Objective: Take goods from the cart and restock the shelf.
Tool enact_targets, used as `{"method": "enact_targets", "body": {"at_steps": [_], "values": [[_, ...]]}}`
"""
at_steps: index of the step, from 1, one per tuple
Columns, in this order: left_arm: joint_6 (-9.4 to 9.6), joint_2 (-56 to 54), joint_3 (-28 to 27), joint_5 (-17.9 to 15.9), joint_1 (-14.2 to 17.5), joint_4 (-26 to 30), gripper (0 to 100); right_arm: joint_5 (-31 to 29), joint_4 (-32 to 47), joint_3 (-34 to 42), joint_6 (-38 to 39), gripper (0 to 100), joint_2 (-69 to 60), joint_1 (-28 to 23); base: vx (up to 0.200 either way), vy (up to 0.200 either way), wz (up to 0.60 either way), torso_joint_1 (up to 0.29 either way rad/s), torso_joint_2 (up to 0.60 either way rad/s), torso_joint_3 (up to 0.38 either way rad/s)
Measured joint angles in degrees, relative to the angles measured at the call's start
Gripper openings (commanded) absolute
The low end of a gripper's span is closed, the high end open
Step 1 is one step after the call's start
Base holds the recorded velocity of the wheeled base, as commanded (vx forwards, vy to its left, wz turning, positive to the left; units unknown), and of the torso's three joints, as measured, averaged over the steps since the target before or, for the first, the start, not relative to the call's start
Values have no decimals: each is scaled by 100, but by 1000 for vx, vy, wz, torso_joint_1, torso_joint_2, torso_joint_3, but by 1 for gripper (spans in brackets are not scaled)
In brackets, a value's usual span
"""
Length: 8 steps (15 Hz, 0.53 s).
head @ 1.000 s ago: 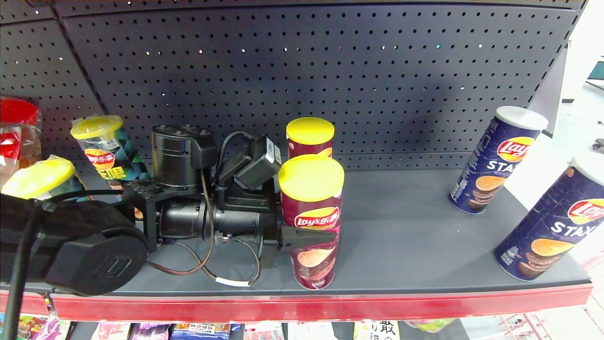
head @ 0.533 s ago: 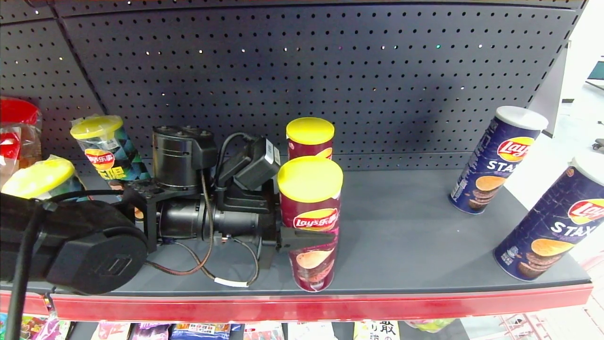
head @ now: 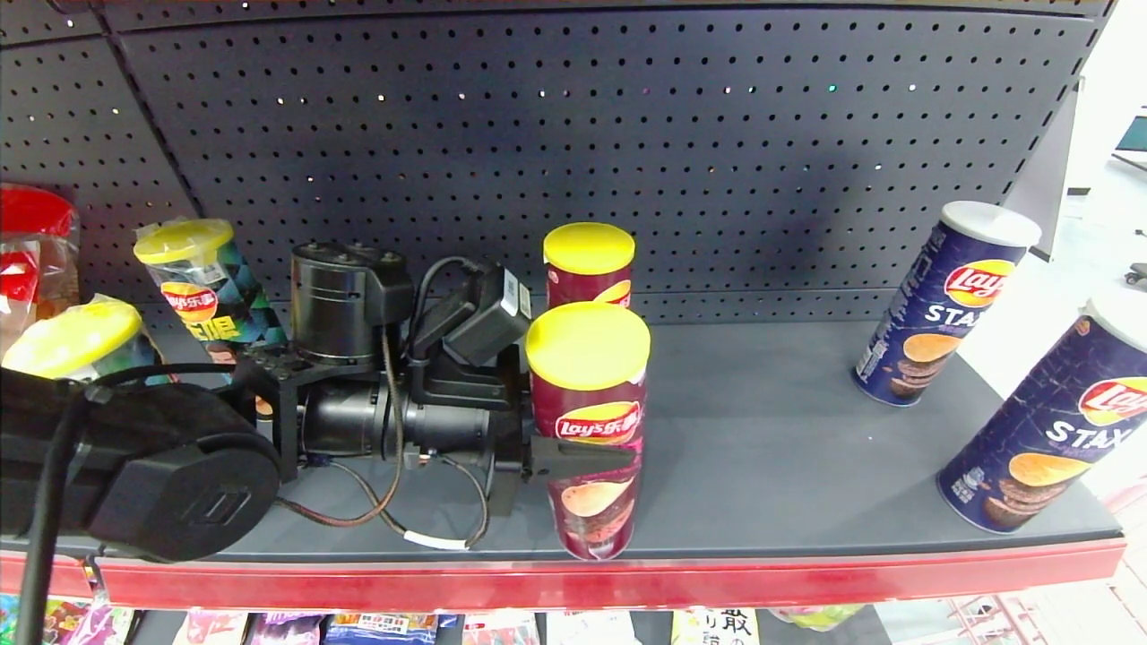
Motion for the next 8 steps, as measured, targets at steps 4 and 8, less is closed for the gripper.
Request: {"method": "enact_targets", "body": {"at_steps": [4, 8], "values": [[0, 0, -5, -39, 5, 7, 0, -766, -156, 44, -17, 100, 276, -174, 0, 0, 0, 0, 0, 0], [-2, 26, -18, -72, 2, 0, 0, -1164, -156, 48, -61, 100, 584, -1089, 0, 0, 0, 0, 0, 0]]}}
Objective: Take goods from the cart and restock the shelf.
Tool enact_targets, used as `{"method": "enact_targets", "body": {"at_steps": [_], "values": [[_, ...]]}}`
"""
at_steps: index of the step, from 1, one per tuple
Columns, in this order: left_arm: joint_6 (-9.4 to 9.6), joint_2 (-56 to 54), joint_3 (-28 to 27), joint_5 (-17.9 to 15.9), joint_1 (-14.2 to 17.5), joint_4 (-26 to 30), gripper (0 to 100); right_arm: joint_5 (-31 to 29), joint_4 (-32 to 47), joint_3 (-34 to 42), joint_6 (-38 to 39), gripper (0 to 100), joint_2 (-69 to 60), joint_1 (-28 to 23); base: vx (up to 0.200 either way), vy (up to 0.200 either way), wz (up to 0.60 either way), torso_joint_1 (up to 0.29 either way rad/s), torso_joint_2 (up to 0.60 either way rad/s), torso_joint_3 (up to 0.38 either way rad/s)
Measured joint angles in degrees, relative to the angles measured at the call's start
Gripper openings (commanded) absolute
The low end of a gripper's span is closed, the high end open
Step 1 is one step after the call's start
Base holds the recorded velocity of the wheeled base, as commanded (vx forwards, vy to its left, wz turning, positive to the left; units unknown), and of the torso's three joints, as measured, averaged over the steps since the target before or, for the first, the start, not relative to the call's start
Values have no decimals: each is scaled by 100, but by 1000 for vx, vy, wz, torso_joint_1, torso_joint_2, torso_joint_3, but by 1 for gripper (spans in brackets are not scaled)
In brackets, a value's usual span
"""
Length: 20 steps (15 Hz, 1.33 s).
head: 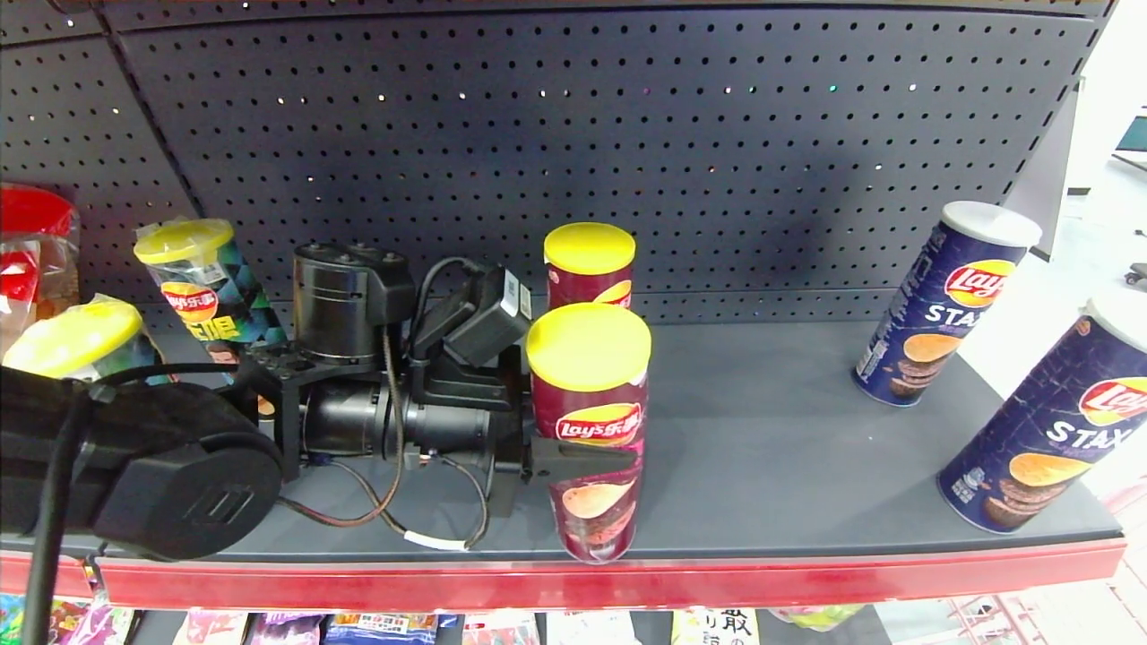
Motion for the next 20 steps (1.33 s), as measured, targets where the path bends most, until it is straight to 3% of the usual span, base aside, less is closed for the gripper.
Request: {"method": "enact_targets", "body": {"at_steps": [3, 6, 9, 11, 13, 20], "values": [[-4, 10, -6, -27, 2, 0, 0, 174, -126, 57, 6, 100, -302, -502, 0, 0, 0, 0, 0, 0], [-2, 40, -6, -51, 2, -15, 0, 1037, -600, 273, -13, 100, -507, -638, 0, 0, 0, 0, 0, 0], [-4, 52, 10, -101, 7, -23, 0, 668, -779, 368, 72, 100, -564, -657, 0, 0, 0, 0, 0, 0], [-4, 51, 16, -167, 63, -12, 0, 1202, -772, 422, -265, 100, -573, -657, 0, 0, 0, 0, 0, 0], [-2, 46, 29, -191, 90, -15, 0, 1370, -636, 460, -580, 100, -577, -657, 0, 0, 0, 0, 0, 0], [7, 22, 90, -189, 226, -30, 0, 1386, -625, 473, -616, 100, -584, -660, 0, 0, 0, 0, 0, 0]]}}
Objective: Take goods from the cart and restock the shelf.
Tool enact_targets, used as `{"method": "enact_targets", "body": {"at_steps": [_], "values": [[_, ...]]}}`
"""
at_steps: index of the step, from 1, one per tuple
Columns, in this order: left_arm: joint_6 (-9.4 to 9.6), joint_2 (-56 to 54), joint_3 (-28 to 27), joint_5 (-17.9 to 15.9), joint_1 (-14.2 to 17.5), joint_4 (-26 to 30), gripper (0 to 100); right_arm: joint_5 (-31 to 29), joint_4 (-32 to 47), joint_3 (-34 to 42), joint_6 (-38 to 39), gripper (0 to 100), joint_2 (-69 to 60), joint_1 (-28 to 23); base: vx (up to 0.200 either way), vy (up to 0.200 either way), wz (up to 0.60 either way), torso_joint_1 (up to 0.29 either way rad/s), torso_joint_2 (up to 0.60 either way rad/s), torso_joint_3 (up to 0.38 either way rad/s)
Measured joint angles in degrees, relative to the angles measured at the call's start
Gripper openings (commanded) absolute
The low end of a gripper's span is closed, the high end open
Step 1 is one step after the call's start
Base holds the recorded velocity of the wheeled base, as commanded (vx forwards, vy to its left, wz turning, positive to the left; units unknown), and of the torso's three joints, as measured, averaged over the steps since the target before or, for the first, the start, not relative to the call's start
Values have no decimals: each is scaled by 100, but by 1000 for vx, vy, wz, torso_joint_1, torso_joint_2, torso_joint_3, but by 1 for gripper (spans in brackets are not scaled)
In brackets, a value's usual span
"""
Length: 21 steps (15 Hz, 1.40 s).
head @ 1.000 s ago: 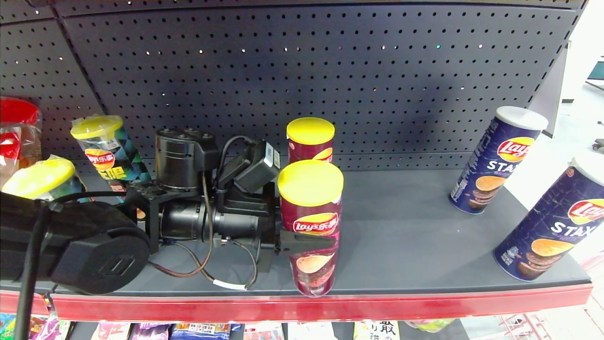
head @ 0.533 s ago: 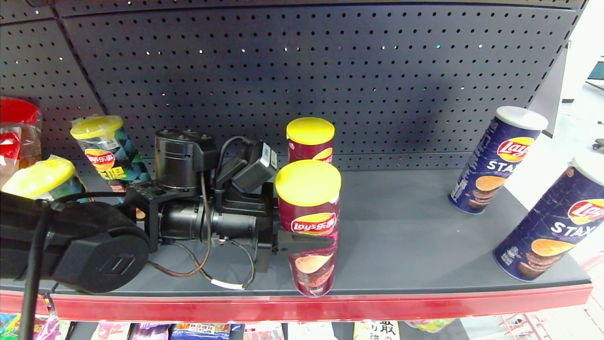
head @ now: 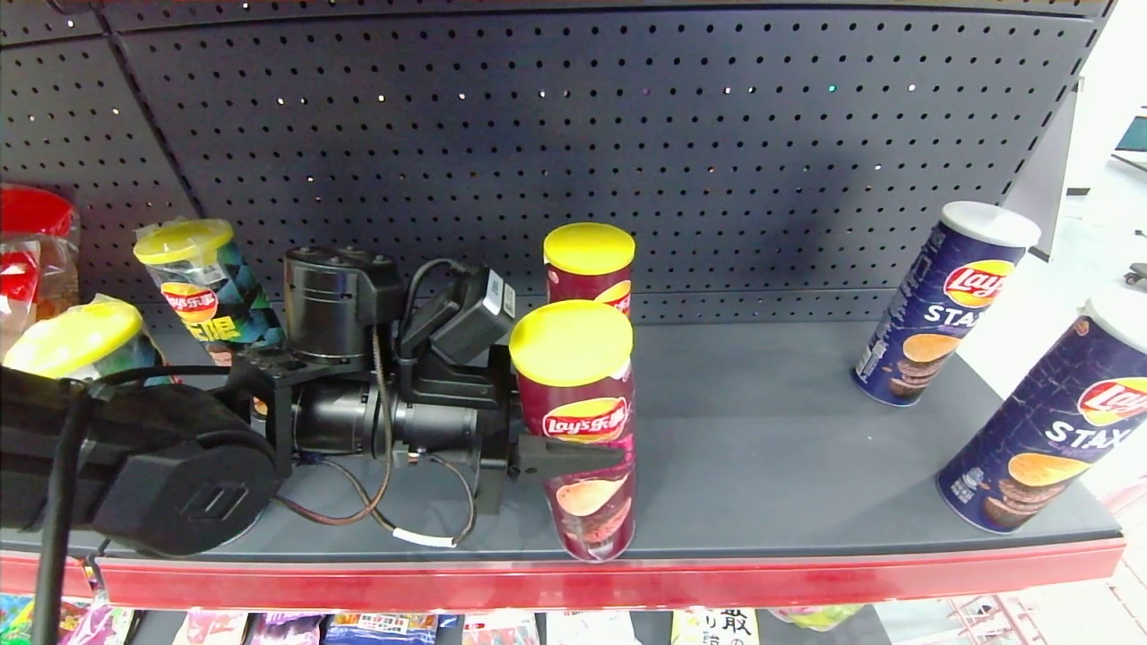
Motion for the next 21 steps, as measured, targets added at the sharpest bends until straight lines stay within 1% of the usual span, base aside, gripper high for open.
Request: {"method": "enact_targets", "body": {"at_steps": [3, 7, 10, 12, 14, 16, 17, 19, 20, 21], "values": [[1, -83, 0, 9, 160, 52, 0, -5, 0, 0, 0, 100, 0, -2, 0, 0, 0, 0, 0, 0], [66, -163, 17, 11, 196, 7, 0, -5, 2, 0, 0, 100, 0, 2, 0, 0, 0, 0, 0, 0], [83, -183, 57, -169, 171, 0, 0, -6, 2, 0, 2, 100, 0, -2, 0, 0, 0, 0, 0, 0], [176, -190, 33, -249, 130, -6, 0, -5, 2, 0, 2, 100, 0, 2, 0, 0, 0, 0, 0, 0], [226, -190, 6, -369, 119, -2, 0, 0, 2, 0, 2, 100, 0, 0, 0, 0, 0, 0, 0, 0], [329, -182, -35, -443, 119, 22, 0, -5, 2, 0, 2, 100, 0, 0, 0, 0, 0, 0, 0, 0], [446, -168, -44, -489, 124, 51, 0, -2, 2, 0, 2, 100, 0, -2, 0, 0, 0, 0, 0, 0], [756, -107, -69, -714, 194, 176, 0, -2, 2, 0, 2, 100, 0, 2, 0, 0, 0, 0, 0, 0], [786, -78, -77, -736, 207, 196, 0, -5, 2, 0, 2, 100, 0, 2, 0, 0, 0, 0, 0, 0], [923, -45, -101, -831, 221, 284, 0, -5, 2, 0, 2, 100, 0, 2, 0, 0, 0, 0, 0, 0]]}}
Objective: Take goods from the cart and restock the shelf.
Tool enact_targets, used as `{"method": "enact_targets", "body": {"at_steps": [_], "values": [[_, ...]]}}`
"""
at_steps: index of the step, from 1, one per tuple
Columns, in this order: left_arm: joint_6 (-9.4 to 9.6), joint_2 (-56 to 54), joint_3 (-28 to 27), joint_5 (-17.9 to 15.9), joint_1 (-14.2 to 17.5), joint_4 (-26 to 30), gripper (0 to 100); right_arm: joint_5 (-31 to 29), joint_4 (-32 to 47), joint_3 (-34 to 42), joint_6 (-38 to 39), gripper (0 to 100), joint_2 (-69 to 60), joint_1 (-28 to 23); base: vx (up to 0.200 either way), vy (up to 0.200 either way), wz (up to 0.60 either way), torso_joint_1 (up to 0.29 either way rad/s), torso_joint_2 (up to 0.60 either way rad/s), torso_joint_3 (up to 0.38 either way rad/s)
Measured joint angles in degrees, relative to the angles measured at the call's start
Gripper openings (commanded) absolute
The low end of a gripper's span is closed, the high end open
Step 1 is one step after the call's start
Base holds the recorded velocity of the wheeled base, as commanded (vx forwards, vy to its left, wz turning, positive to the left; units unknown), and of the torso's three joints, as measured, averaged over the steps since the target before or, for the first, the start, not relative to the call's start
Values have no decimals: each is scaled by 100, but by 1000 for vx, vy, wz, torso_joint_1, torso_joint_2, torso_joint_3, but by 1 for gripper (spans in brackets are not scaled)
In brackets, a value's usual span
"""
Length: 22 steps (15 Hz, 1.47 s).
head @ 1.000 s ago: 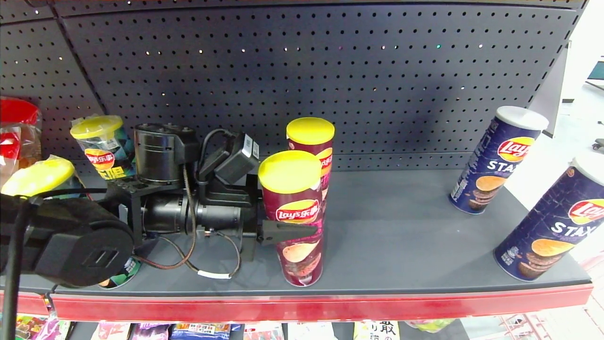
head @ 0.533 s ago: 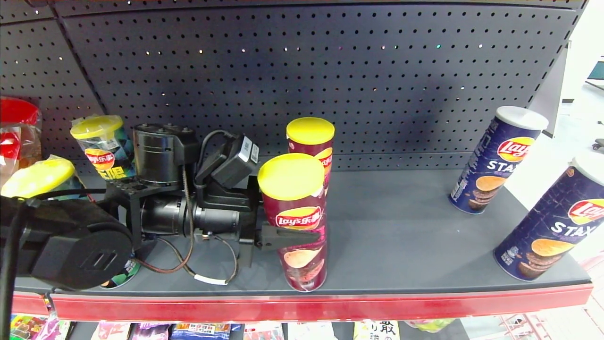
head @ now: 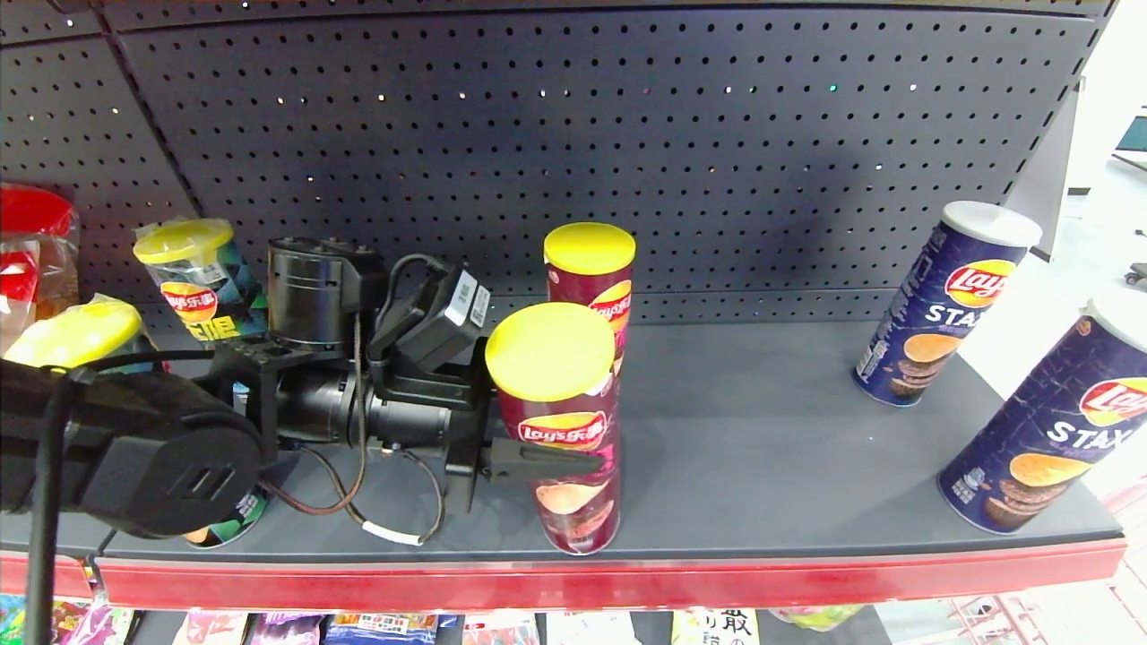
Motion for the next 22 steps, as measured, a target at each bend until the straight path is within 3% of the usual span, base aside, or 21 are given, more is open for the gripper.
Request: {"method": "enact_targets", "body": {"at_steps": [2, 12, 13, 16, 22], "values": [[138, 72, -56, -165, 9, 118, 0, 2, 2, 0, -2, 100, 0, -5, 0, 0, 0, 0, 0, 0], [162, 168, -268, -123, 11, 466, 0, 0, 0, 0, 0, 100, 0, 0, 0, 0, 0, 0, 0, 0], [178, 168, -266, -121, 11, 472, 100, -1, 0, 0, 0, 100, 0, 0, 0, 0, 0, 0, 0, 0], [272, 172, -254, -116, 13, 525, 100, -1, 0, 0, 0, 100, 0, -7, 0, 0, 0, 0, 0, 0], [279, 69, -139, -85, 50, 813, 100, -1, 0, 0, -2, 100, 0, -5, 0, 0, 0, 0, 0, 0]]}}
